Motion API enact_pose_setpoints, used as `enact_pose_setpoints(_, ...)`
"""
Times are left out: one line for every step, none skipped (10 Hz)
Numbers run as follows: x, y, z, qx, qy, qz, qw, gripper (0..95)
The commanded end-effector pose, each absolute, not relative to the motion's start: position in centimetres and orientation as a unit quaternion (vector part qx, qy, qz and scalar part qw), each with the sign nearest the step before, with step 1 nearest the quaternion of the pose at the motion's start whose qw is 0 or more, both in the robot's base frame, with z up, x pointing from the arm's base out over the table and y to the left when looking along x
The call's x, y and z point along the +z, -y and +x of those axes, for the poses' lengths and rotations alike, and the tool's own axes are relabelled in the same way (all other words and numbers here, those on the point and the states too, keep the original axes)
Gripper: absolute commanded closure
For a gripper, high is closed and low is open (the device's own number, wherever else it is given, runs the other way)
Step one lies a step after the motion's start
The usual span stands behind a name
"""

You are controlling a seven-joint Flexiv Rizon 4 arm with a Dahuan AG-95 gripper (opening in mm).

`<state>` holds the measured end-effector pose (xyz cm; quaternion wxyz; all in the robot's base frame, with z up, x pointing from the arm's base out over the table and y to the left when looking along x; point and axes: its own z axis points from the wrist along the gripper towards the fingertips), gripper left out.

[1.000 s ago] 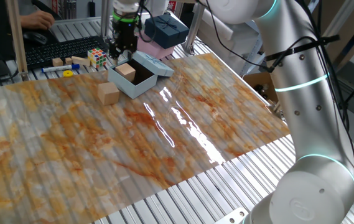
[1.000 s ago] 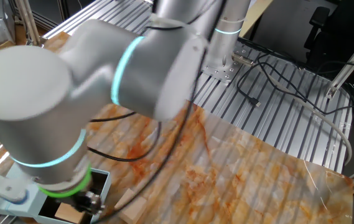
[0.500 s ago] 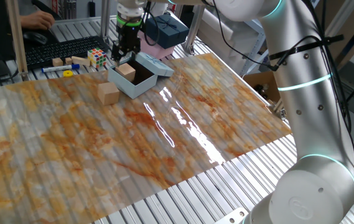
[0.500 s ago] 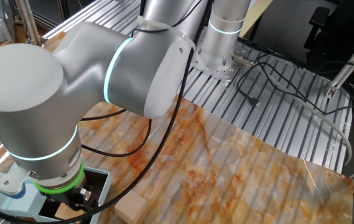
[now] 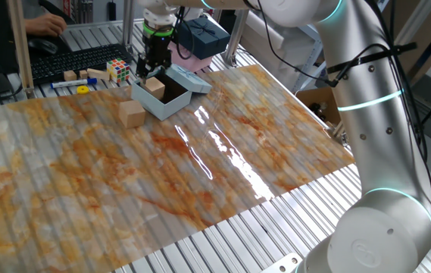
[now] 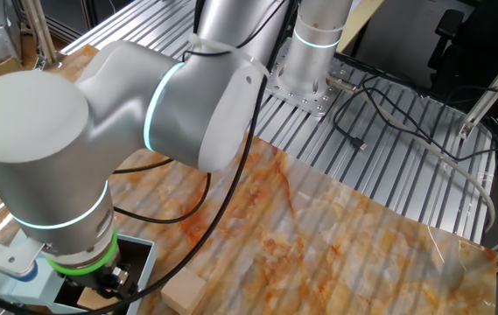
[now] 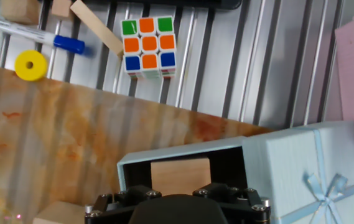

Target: Take everything out of the gift box

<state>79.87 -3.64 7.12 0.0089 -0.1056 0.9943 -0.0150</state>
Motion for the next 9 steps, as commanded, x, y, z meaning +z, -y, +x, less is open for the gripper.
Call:
enact_pose_setpoints(6.7,3.7,79.9,-0.015,-0.994,-0.105,0.012,19.0)
enact_pose_setpoints(6.4,3.7,79.9,-0.015,-0.994,-0.104,0.012,19.0)
enact_pose_setpoints(6.2,3.7,79.9,-0.015,-0.994,-0.104,0.013,19.0)
enact_pose_setpoints(5.8,3.7,79.9,-0.014,-0.994,-0.103,0.013,19.0)
enact_pose_setpoints(5.5,3.7,79.9,-0.013,-0.994,-0.104,0.012,19.0)
enact_pose_setpoints(5.2,3.7,79.9,-0.013,-0.994,-0.104,0.013,19.0)
enact_pose_setpoints(4.7,3.7,79.9,-0.013,-0.994,-0.103,0.013,19.0)
enact_pose_setpoints(4.4,3.8,79.9,-0.013,-0.994,-0.103,0.014,19.0)
enact_pose_setpoints(4.3,3.8,79.9,-0.012,-0.994,-0.104,0.014,19.0)
